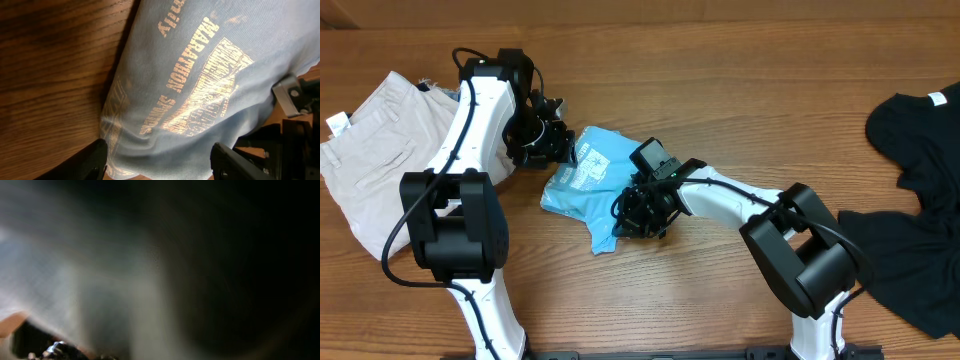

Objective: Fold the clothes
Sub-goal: 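Press and adjust the folded shirt's right side with the right gripper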

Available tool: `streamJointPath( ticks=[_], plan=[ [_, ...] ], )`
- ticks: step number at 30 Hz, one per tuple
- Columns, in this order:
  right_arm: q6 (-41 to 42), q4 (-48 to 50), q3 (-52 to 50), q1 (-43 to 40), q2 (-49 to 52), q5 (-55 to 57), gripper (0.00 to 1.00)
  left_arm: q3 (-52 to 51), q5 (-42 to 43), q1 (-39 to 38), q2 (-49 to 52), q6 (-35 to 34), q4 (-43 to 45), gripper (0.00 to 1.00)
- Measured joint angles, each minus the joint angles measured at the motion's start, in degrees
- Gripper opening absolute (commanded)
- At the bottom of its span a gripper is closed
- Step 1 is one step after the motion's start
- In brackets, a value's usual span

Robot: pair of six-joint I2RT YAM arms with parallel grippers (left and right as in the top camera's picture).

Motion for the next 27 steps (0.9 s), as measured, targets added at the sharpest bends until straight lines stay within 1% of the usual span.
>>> streamJointPath(
  ticks=[3,4,7,9,12,13,14,16,17,18,19,20,23,26,27],
  plan=[
    [-0.50,-3.52,0.26,-1.38,0.20,-1.62,0.04,0.00,0.00,0.00,0.00,-0.02,-0.92,0.67],
    [-2.01,-7.48,0.42,-3.13,0.20,-2.12,0.04,0.00,0.00,0.00,0.00,0.00,-1.22,0.67],
    [-6.10,-13.31,0.72,-7.39,-0.02,-2.01,0.04,0.00,0.00,0.00,0.00,0.00,-1.40,0.68],
    [-8.17,-15.47,0.72,-10.23,-0.33,-1.46,0.04,0.00,0.00,0.00,0.00,0.00,-1.38,0.68],
    [-13.03,-16.92,0.72,-15.45,-0.90,0.00,0.04,0.00,0.66,0.00,0.00,0.00,-1.49,0.64],
    [-15.04,-17.42,0.72,-16.48,-0.94,0.22,0.04,0.00,1.40,0.00,0.00,0.00,-1.62,0.65],
    [-17.92,-18.62,0.85,-17.53,-0.98,0.52,0.10,0.00,2.64,-0.15,0.00,0.00,-1.75,0.65],
    [-24.70,-20.90,1.46,-18.71,-0.98,1.03,0.33,0.00,5.31,-1.05,0.00,0.00,-1.49,0.67],
    [-28.00,-21.75,1.77,-18.97,-1.07,0.94,0.40,0.00,5.79,-1.64,0.00,0.02,-0.96,0.68],
    [-31.71,-22.97,2.16,-19.21,-1.51,1.03,0.50,0.00,6.27,-2.62,0.00,0.02,0.44,0.68],
    [-34.14,-24.09,2.34,-19.26,-2.32,1.55,0.54,0.00,6.51,-3.58,0.00,0.04,1.55,0.67],
    [-36.79,-25.42,2.36,-19.34,-3.32,2.47,0.56,-0.17,6.64,-4.68,0.00,0.04,3.06,0.67],
    [-39.87,-28.26,2.40,-19.50,-6.08,3.98,0.55,-2.16,6.38,-8.37,-0.02,-0.02,7.69,0.67],
    [-40.87,-28.37,2.43,-19.52,-6.73,4.59,0.53,-6.21,5.92,-11.76,-0.02,-0.24,11.63,0.67],
    [-40.89,-27.56,2.27,-19.45,-6.73,4.83,0.53,-7.30,5.88,-12.55,-0.02,-0.26,12.39,0.64]
  ],
)
